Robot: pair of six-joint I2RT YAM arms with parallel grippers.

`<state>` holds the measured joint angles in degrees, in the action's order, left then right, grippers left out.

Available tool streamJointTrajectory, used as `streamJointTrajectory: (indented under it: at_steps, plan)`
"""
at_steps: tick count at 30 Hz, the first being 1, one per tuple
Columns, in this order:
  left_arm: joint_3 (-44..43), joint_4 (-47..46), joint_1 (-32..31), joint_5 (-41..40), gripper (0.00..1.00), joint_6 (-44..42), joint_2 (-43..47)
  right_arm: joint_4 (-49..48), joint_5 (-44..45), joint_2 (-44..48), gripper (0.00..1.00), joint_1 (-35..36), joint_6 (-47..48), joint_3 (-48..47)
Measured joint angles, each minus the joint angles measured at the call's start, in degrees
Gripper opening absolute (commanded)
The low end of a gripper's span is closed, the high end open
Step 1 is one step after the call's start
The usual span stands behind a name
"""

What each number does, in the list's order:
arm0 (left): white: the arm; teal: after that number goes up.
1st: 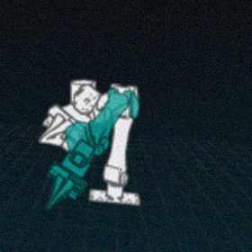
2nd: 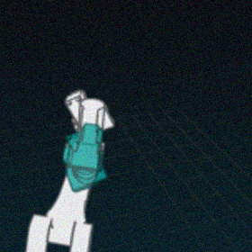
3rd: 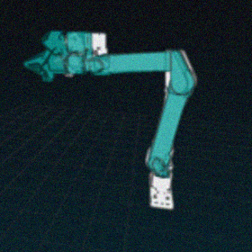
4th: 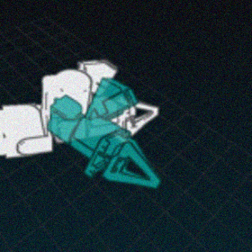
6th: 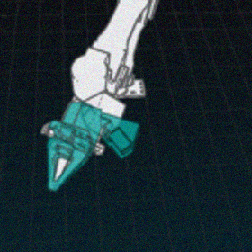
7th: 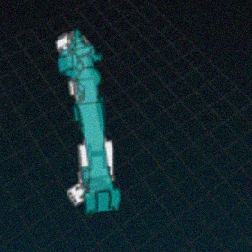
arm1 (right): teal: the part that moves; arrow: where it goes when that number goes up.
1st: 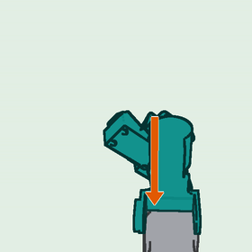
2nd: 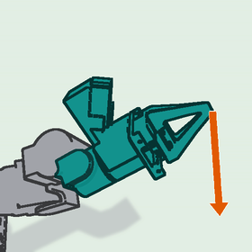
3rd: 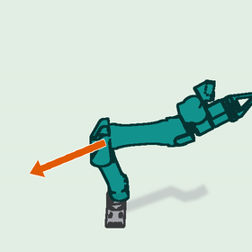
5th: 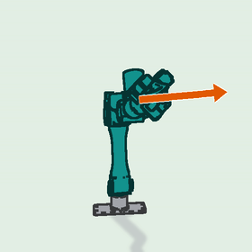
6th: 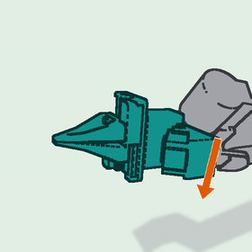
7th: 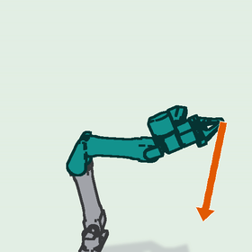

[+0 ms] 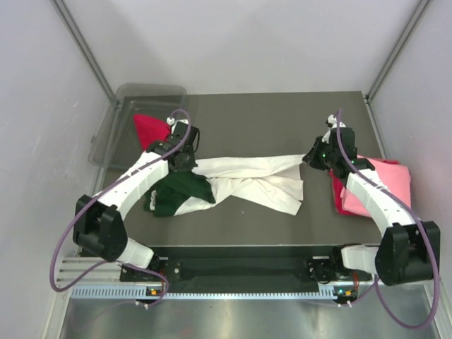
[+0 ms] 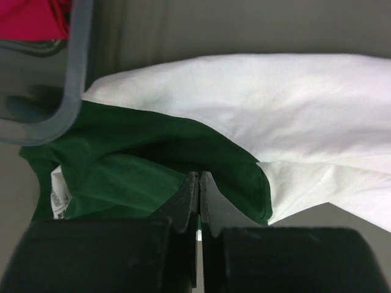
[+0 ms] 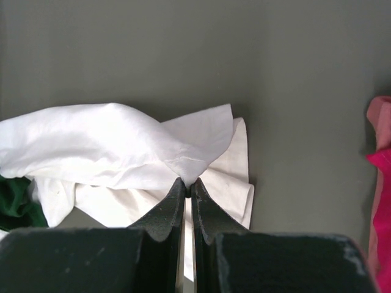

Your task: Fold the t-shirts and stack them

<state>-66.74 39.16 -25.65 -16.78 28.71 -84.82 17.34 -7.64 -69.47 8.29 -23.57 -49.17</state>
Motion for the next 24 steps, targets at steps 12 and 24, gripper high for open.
streamJointTrajectory:
  at_steps: [12, 24]
  plan:
    - [-26.4, 9.38, 13.33, -2.4, 0.0, -3.34, 4.92, 5.09, -1.88, -4.57, 0.0, -2.97, 0.0, -12.83]
    - [-51.36, 16.28, 14.27, -7.69, 0.0, -4.74, 13.2, 14.14, -0.09, 12.24, 0.0, -4.5, 0.59, -27.58]
